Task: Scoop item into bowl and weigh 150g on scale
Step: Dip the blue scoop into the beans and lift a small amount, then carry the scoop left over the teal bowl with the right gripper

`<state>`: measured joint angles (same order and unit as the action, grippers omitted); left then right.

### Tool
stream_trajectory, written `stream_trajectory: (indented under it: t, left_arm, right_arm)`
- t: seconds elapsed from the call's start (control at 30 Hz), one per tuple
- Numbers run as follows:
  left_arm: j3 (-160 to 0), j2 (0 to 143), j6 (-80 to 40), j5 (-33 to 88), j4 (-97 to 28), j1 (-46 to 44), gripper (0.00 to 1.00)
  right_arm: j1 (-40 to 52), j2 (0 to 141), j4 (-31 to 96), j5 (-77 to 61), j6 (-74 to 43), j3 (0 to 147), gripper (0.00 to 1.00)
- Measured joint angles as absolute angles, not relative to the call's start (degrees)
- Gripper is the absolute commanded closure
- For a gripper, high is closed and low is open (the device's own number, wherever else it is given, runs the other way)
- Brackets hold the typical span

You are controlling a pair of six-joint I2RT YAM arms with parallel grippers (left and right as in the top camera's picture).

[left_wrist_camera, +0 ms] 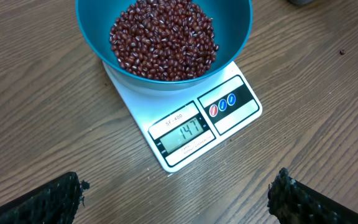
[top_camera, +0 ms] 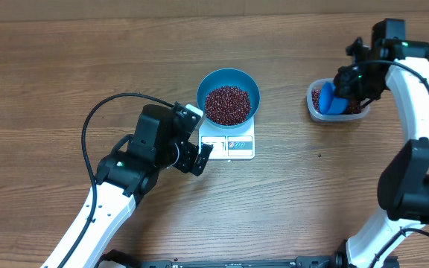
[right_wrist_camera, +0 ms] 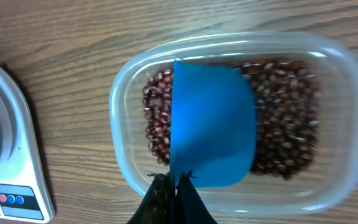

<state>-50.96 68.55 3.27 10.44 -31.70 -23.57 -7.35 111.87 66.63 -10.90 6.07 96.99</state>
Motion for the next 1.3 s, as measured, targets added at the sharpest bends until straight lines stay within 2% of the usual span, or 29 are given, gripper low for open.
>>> stream_trajectory:
  t: [0.37, 0.9, 1.13, 1.3]
  left_arm:
    - [-51.0, 68.6, 3.3, 10.4, -31.7, -23.6, 0.01]
    - [-51.0, 68.6, 3.3, 10.4, -31.7, -23.6, 0.00]
    - [-51.0, 68.6, 3.3, 10.5, -31.7, -23.6, 0.00]
    - [-51.0, 68.6, 3.3, 10.4, -31.7, -23.6, 0.00]
  right_arm:
    - [-6.7, 111.9, 68.3, -10.3, 6.2, 97.3, 0.96]
    - [-16.4, 110.6, 71.8, -23.7, 6.7, 100.6, 0.96]
    - [-14.1, 106.4, 77.3, -27.7, 7.3, 108.4, 0.96]
    - [-7.4, 104.1, 78.0, -28.6, 7.4, 111.5, 0.96]
